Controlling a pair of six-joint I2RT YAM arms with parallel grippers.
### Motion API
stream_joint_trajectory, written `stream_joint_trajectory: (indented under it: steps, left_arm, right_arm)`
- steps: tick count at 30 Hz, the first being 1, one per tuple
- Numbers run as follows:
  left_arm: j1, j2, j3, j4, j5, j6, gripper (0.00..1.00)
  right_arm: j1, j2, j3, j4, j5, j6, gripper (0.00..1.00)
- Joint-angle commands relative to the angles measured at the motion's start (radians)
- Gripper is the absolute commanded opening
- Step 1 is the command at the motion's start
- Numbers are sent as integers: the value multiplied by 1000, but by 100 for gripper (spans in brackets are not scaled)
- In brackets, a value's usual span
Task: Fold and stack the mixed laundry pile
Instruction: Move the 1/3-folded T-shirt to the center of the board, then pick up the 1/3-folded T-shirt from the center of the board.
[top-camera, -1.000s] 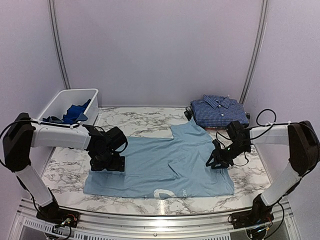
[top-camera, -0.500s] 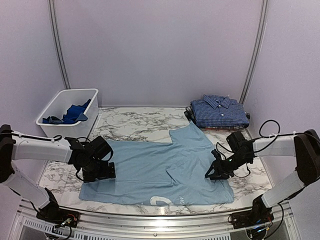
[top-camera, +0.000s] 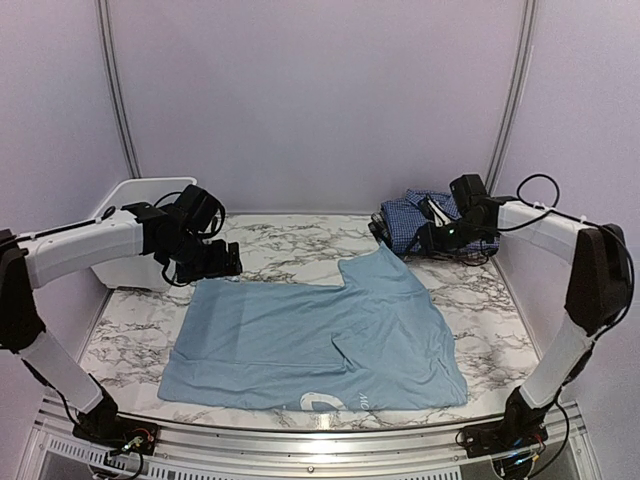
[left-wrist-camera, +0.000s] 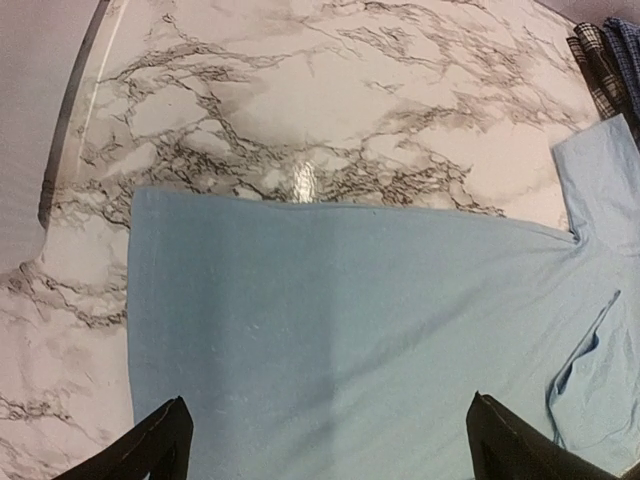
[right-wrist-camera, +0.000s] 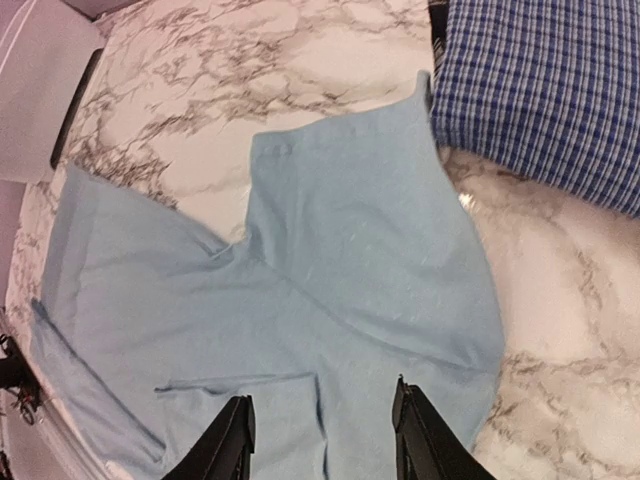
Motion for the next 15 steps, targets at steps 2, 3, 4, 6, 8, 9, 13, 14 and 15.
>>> stream_joint_trajectory:
  steps: [2, 3, 4, 6, 8, 9, 13, 14, 15]
  left_arm:
    - [91, 144, 138, -39, 36, 158, 99]
    - [101, 171, 164, -39, 48, 174, 99]
    - [108, 194, 184, -40, 54, 190, 99]
    - [116, 234, 225, -40, 60, 221, 99]
    - [124, 271, 256, -39, 66, 244, 99]
    - [129, 286, 269, -40, 70, 253, 99]
    - [155, 351, 306, -40, 97, 274, 99]
    - [163, 364, 313, -41, 103, 276, 99]
    - [172, 377, 319, -38, 105, 277, 99]
  right_arm:
    - [-6, 189, 149, 7, 98, -60, 44]
    - [-5, 216, 178, 6, 107, -60, 43]
    - [-4, 242, 205, 7, 120, -60, 43]
    - [-4, 288, 251, 14, 135, -67, 44]
    - [-5, 336, 297, 8, 156, -77, 44]
    - [-5, 359, 320, 3, 167, -80, 44]
    - [-4, 436, 388, -2, 168, -94, 44]
    - [-4, 456, 400, -9, 163, -94, 43]
    - [-2, 474, 410, -9, 156, -95, 43]
